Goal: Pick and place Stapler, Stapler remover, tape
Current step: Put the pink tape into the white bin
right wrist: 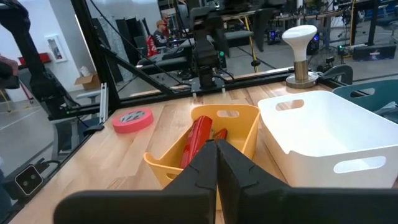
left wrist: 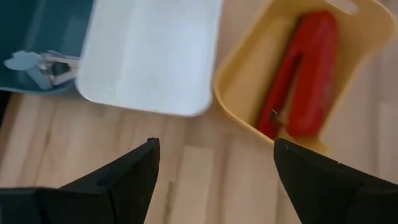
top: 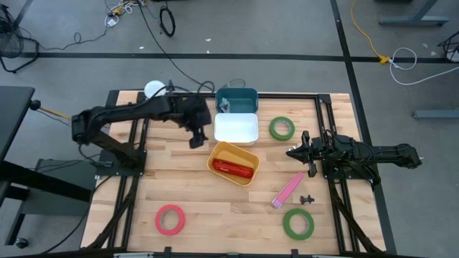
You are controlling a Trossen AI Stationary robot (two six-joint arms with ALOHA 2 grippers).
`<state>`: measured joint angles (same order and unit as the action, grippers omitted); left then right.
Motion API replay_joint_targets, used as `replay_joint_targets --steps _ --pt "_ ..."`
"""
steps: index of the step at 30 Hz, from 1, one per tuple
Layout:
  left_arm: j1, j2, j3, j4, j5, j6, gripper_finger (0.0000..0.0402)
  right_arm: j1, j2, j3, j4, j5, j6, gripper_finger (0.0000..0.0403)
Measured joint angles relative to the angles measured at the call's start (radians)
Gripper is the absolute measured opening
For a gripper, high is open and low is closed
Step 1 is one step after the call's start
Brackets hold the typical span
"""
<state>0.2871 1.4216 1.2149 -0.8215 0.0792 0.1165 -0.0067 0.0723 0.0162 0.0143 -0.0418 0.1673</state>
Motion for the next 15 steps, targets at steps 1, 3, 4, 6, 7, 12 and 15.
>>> replay_joint_targets --steps 1,3,4,6,7,12,15 --pt "-0.013 -0.018 -0.018 -0.001 0.000 0.000 0.0314 0.000 0.000 0.000 0.000 0.000 0.000 0.0007" --pt "-0.042 -0.046 -0.049 -0.001 0.000 0.008 0.0314 0.000 0.000 0.000 0.000 0.000 0.000 0.0007" --pt "-0.057 -0.061 -0.065 -0.002 0.000 0.021 0.0314 0.000 0.000 0.000 0.000 0.000 0.000 0.0007" --pt "-0.091 -0.087 -0.093 -0.006 0.000 0.054 0.0314 0.000 0.000 0.000 0.000 0.000 0.000 0.0007" --pt "-0.109 -0.096 -0.105 -0.006 0.000 0.074 0.0314 0.000 0.000 0.000 0.000 0.000 0.000 0.0007" --pt "-0.205 -0.110 -0.152 -0.043 0.001 0.106 0.0314 0.000 0.000 0.000 0.000 0.000 0.000 0.0007" --pt "-0.261 -0.110 -0.164 -0.076 0.001 0.070 0.0314 0.000 0.000 0.000 0.000 0.002 0.000 0.0007"
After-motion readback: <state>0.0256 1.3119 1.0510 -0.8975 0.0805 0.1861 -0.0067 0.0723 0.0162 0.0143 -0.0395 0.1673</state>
